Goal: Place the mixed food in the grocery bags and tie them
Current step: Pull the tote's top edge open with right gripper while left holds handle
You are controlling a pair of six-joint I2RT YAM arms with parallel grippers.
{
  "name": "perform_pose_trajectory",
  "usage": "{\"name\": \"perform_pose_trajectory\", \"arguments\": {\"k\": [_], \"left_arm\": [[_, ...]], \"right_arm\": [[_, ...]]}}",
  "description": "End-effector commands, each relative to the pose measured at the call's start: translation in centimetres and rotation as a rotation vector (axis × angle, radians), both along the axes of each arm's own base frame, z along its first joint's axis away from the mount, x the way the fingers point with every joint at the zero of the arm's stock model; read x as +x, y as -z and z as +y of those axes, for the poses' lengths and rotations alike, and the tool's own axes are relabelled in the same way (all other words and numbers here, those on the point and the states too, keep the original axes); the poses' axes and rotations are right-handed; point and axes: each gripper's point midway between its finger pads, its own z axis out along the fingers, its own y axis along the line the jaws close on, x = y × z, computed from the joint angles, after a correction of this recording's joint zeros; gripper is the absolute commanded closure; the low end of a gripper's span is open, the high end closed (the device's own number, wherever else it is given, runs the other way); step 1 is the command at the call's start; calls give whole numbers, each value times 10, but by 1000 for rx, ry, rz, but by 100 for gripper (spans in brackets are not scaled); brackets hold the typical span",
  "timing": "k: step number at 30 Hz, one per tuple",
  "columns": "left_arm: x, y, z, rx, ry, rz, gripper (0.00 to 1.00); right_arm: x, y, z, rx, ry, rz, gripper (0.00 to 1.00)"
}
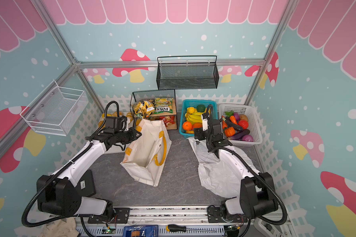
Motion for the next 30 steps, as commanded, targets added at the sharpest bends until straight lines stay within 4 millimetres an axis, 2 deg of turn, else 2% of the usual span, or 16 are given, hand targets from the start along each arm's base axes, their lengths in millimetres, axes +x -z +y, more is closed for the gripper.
{"name": "perform_pose_trajectory", "arguments": {"k": [1, 3, 5, 7, 9, 11, 14, 16, 19, 23, 25, 28, 30], "left_arm": [[-4, -9, 8, 7, 36, 3, 67], [-5, -10, 12, 36, 42, -1, 65], [-5, -12, 11, 34, 49, -8, 67], [-4, -15, 8, 20, 61, -13, 72], [-3, -14, 8, 19, 64, -12, 79], [-5, -13, 7, 14, 67, -11, 88], [-10, -14, 3, -9, 74, -13, 96], [-14, -16, -10, -34, 110, -17, 98], [-20, -17, -26, -32, 147, -24, 98], [-17, -20, -26, -30, 126, -43, 97], [-16, -21, -26, -39, 120, -48, 97], [-16, -24, -29, -50, 125, -59, 98], [-17, -25, -31, -54, 128, -65, 97]], "right_arm": [[-13, 14, -4, -52, -7, 76, 13], [-21, 27, -11, -80, 15, 116, 14], [-23, 31, -23, -124, 67, 126, 14], [-21, 26, -31, -144, 105, 110, 14], [-15, 12, -24, -106, 87, 75, 14], [-7, -6, 4, 14, -20, 24, 15], [-5, -34, 53, 191, -223, -48, 19], [-7, -42, 72, 217, -285, -76, 20], [-14, -43, 100, 232, -370, -54, 20], [-35, -48, 153, 254, -466, -2, 18], [-44, -47, 173, 299, -477, 36, 17], [-47, -31, 197, 302, -446, 106, 18], [-47, -16, 206, 273, -414, 149, 23]]}}
